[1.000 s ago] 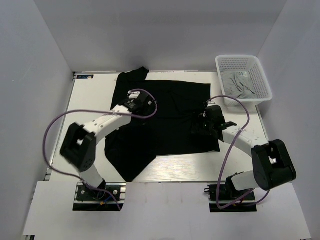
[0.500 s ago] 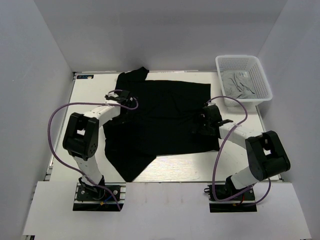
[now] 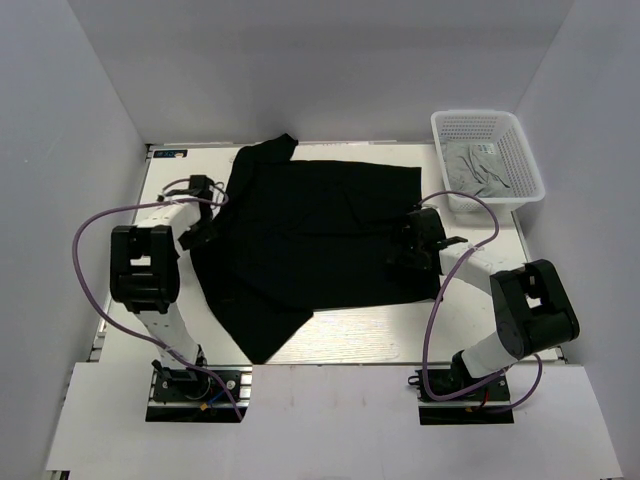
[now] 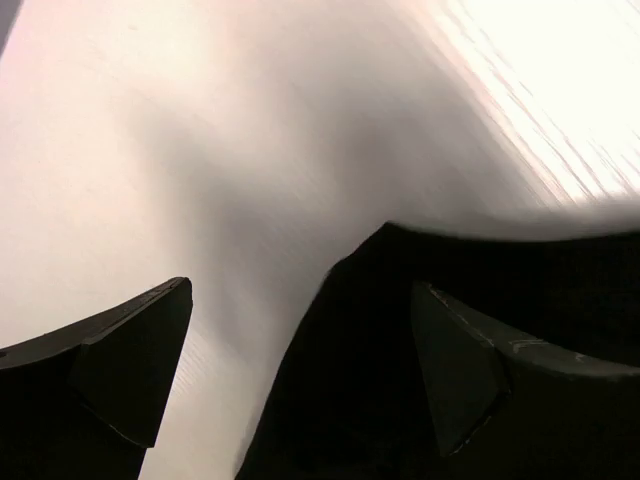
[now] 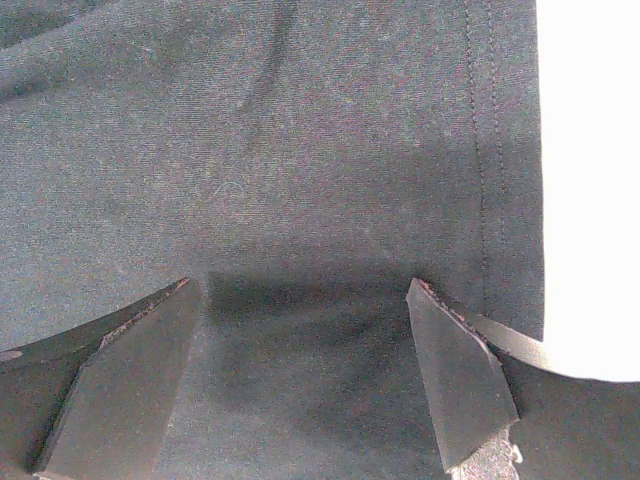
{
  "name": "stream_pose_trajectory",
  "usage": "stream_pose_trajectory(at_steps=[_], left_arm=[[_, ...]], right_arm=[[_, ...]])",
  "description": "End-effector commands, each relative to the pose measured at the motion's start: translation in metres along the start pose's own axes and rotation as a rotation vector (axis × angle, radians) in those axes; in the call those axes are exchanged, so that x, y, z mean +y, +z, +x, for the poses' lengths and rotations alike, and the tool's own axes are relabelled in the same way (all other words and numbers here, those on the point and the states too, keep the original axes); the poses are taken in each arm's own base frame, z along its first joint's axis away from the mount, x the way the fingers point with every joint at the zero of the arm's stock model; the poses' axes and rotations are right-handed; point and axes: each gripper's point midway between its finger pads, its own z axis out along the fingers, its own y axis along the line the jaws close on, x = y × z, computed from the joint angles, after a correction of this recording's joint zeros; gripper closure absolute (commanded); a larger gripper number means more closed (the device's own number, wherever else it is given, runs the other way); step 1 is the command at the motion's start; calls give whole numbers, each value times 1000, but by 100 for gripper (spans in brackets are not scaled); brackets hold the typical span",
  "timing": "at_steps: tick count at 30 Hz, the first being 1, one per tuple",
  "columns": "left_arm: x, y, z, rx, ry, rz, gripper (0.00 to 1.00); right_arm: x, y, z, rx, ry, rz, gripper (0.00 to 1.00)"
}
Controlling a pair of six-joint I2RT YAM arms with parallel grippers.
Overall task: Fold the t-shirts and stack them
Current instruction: Flatten out the tshirt
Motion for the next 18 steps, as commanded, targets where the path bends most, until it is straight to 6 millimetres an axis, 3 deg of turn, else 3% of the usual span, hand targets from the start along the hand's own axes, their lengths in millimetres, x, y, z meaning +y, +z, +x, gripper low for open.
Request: stream_pose_trajectory(at_steps=[1,7,11,14,15,16,17,18], left_arm=[[20,-7,-28,-14,-137,29,0],[35,10,-32,65,-269,44,0],[4,-1,-51,46,-267,253,0],[-24,-33,-79,-51,-201,418,0],[-40,-51,-82,-56,-141,553,0],[-55,-69,-97,-123,-116,658,0],[-64,-77,-102,-157,-53,728,0],[-84,-98,-94,-157,11,875,0]], right_arm=[[-12,2,5,36,15,55,10],[-15,1,5,42,25,61,10],[-6,-2,-3,15,-8,9,10],[3,-7,-12,-9,-40,-44,10],[4,-9,-15,-19,-38,-50,10],[5,-10,-16,-21,-41,-52,10],[6,-11,-19,-26,-45,-55,10],[6,-10,-20,-27,-45,-53,10]])
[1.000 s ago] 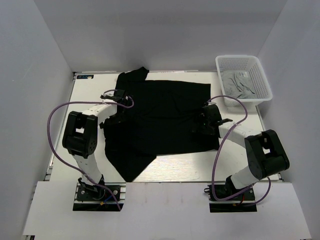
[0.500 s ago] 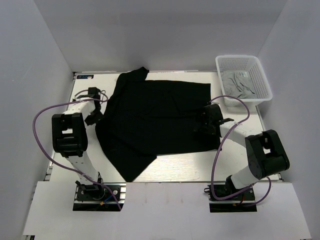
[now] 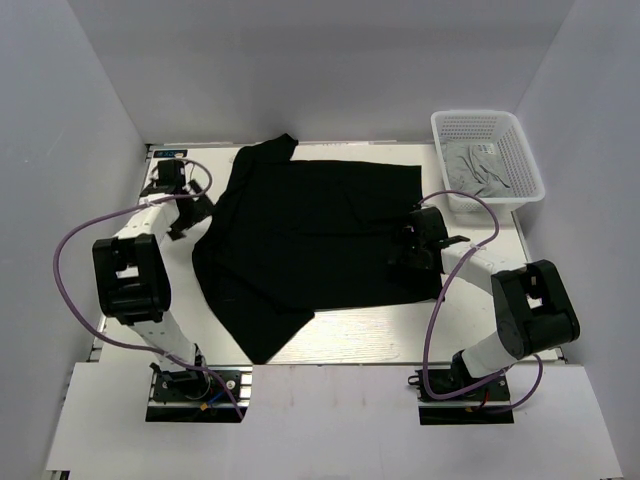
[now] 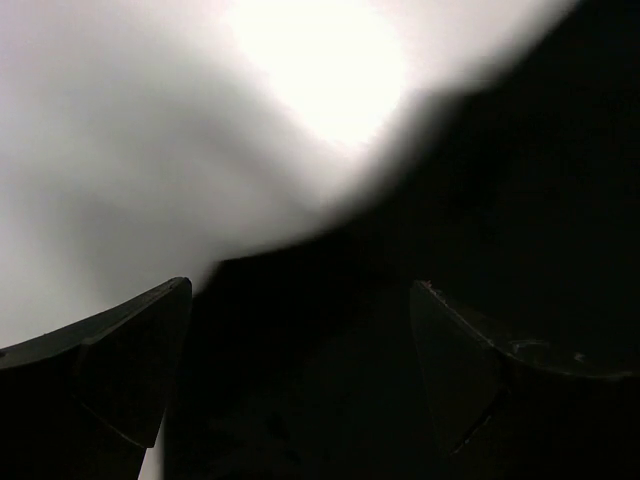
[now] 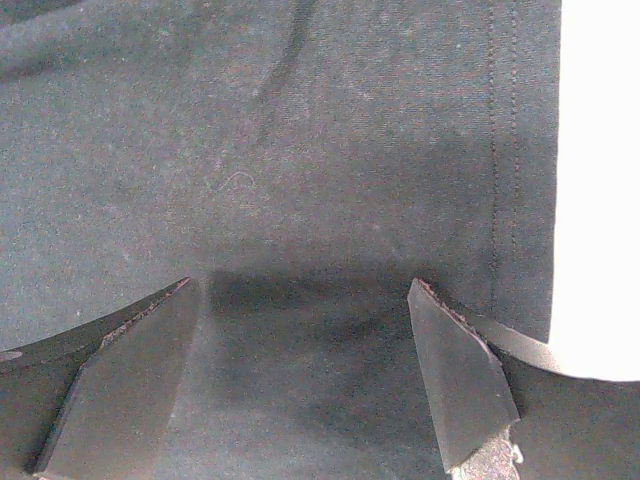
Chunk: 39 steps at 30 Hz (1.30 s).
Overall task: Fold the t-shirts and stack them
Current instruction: Flatten out the tshirt
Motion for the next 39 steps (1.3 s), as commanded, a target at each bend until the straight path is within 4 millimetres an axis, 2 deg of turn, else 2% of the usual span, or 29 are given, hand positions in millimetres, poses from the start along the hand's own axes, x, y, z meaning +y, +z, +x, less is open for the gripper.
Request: stream_pose_trajectory(at_steps=[1,2,3,5,6,7,8,9,10,11,15,17,18,23,24,25,28,29,32,38,39], left_arm=[[-102,-63,-34,-143,217,530,0],[-118,-59,-25,-132,259,574,0],[-126,-57,-24,-133,292,584,0],[-141,-53,-28,-127,340,563,0],[-156,-41,-30,-120,377,529,0],[-161,-33,-26,-95,402,514,0],[-168,-28,-11,-46,442,505,0],[-174,-13,0,-4,473,504,0],[-185,-15,-2,-11,481,532,0],[-196,-17,8,8,500,561,0],[-208,-3,18,11,533,558,0],[-206,9,26,41,526,543,0],[-208,11,19,19,523,527,0],[-192,43,6,-6,511,346,0],[-179,54,-5,-13,484,282,0],[-179,57,-8,-23,482,267,0],[-155,68,-31,-65,462,175,0],[-150,70,-30,-64,473,158,0],[-127,76,-49,-88,456,96,0],[-77,95,-85,-106,374,3,0],[-80,94,-92,-113,360,36,0]], right_arm=[[9,-8,-20,-42,-19,-37,10],[10,-7,-20,-39,-20,-42,10],[10,-7,-19,-35,-23,-41,10],[10,-6,-15,-22,-20,-45,10],[9,-5,-13,-16,-18,-42,10],[9,-4,-13,-17,-18,-41,10],[9,-4,-13,-16,-19,-42,10],[8,-4,-13,-18,-19,-38,10],[7,-3,-13,-17,-14,-34,10],[8,-3,-12,-15,-17,-36,10],[6,3,-7,9,-17,-28,10],[2,5,-4,20,-12,-5,10],[0,5,-2,32,-13,7,10],[-9,9,6,63,9,52,10],[-11,10,5,64,19,59,10],[-14,11,8,77,27,68,10],[-22,16,19,121,40,99,10],[-25,15,21,130,48,108,10],[-32,17,29,157,72,129,10],[-42,16,31,167,122,146,10],[-42,16,32,170,121,144,10]])
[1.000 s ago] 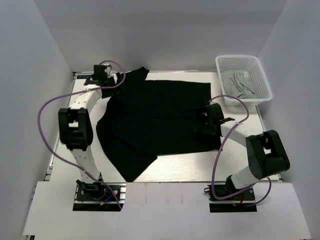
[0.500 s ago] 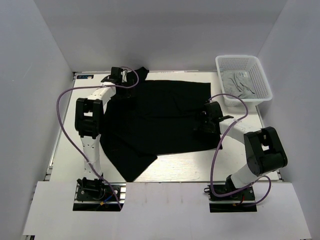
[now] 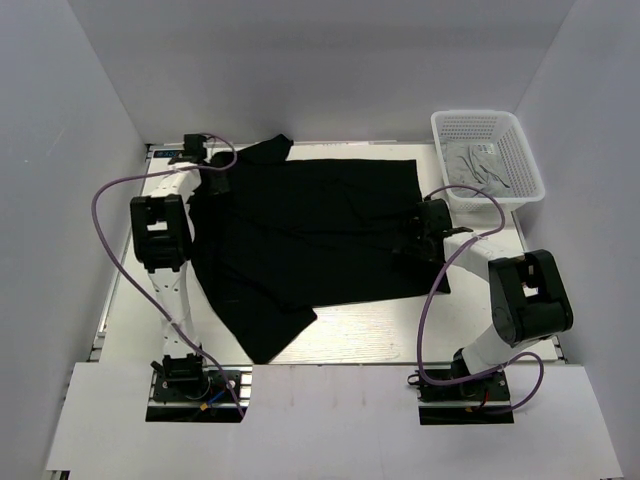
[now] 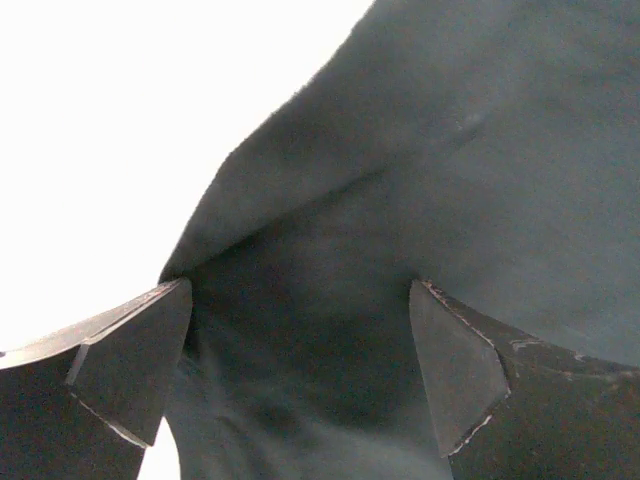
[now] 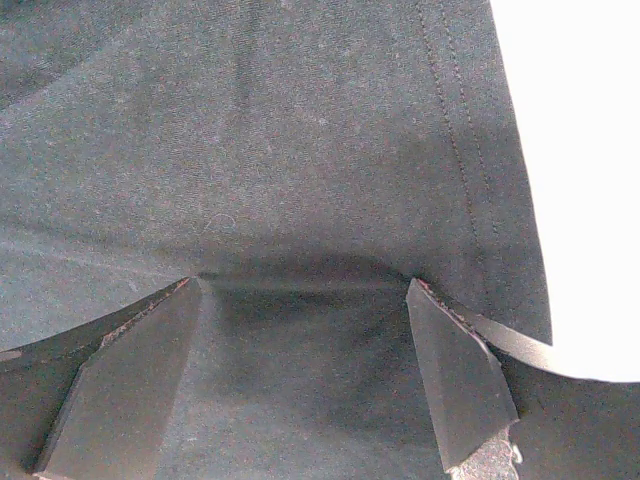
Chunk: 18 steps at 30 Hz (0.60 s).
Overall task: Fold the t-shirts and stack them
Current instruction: Flatten out the tshirt
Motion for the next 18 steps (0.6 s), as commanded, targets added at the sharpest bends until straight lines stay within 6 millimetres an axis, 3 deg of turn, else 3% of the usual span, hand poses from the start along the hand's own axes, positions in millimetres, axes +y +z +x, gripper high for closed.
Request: stream_pose_trajectory(at_steps=[1,6,10,14,15,16,18], left_arm=[[43,7,-23,-29,-55,-48,0],[57,11,-32,-1,-108,-42,0],[51,-11,-51,-38,-130,24,0],[19,-52,-78,-140,-123,174,0],[14,-56,-73,-134,-120,208,0],[-6,-76,-77,-149,-104,312,0],[-18,-82,-68,-152,-94,391,0]], right_arm=[[-30,4,47,163,21,92,10],[-21,1,39,135,-2,32,10],[-7,-12,18,48,-41,-38,10],[21,-31,-20,-56,-105,-166,10],[28,-35,-29,-76,-118,-185,10],[29,-34,-33,-81,-129,-185,10],[34,-39,-51,-103,-138,-188,10]])
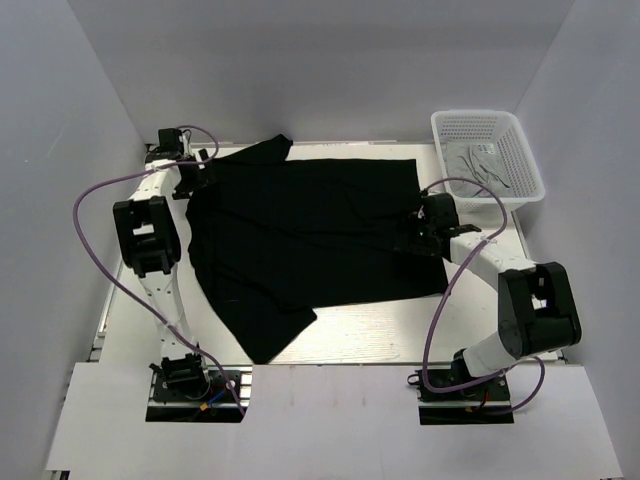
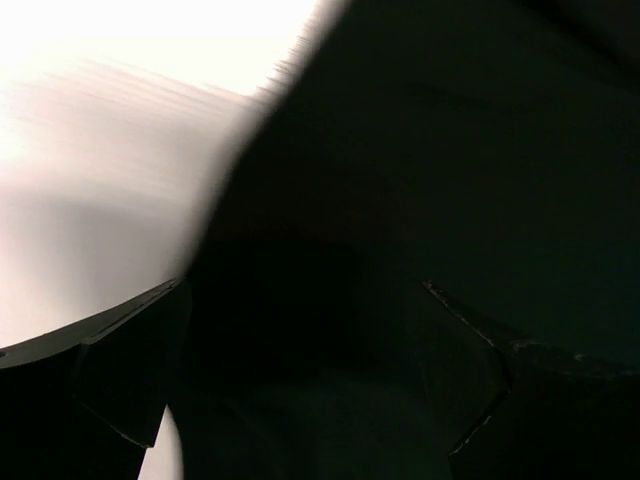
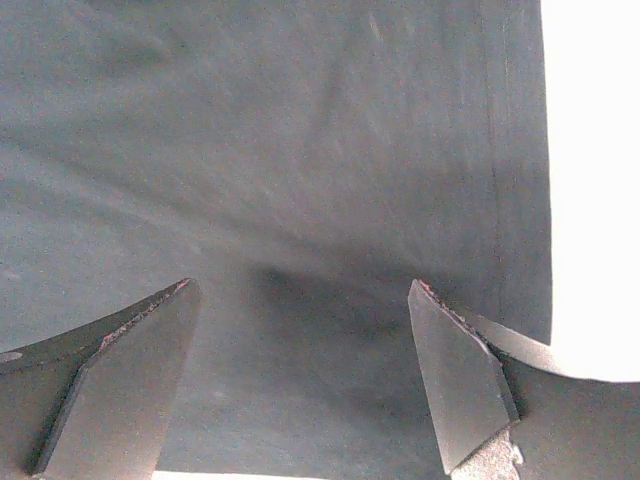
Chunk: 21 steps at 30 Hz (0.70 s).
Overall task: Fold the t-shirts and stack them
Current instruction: Flatten out the tshirt
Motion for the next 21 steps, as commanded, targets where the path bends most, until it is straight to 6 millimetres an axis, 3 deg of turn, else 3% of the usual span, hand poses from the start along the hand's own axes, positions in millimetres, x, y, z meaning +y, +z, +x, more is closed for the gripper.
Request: stream_pose_trajectory(at_steps=[1,2,3,5,6,7,8,9,10,11,12,13,17,18,20,21], left_arm=[[-61,-63,-33,-130,25,274,0],[-65,-70,-34,-140,19,294,0],[-65,-63,-25,-128,8,306,0],[-76,-58,-9,-92,6,362,0],[-79,-59,-10,-95,0,376,0],[-85,-54,-3,-75,6,387,0],[-83,-48,1,-61,3,384,0],[-82,-42,6,-43,3,352,0],[-84,-31,13,-22,18,351,0],[-81,-24,17,-13,26,338,0],[-81,-21,16,-15,36,338,0],[-84,-17,22,8,40,338,0],[-84,7,24,29,55,312,0],[-81,22,33,55,61,305,0],[-82,29,28,61,69,303,0],[-78,37,28,66,67,280,0]], right_arm=[[17,-6,-40,-67,-60,-54,10],[15,-3,-43,-65,-60,-45,10],[22,-6,-62,-103,-68,-62,10],[24,9,-69,-82,-82,-54,10],[23,20,-62,-41,-90,-49,10],[29,19,-84,-73,-93,-57,10],[25,39,-75,-24,-94,-43,10],[26,45,-76,-12,-92,-42,10],[32,45,-96,-38,-92,-48,10],[27,64,-85,9,-92,-33,10],[27,68,-87,10,-89,-32,10],[33,68,-107,-21,-95,-39,10],[29,99,-107,55,-95,3,10],[29,107,-111,61,-88,10,10],[27,116,-115,84,-63,47,10],[21,131,-101,124,-60,67,10]])
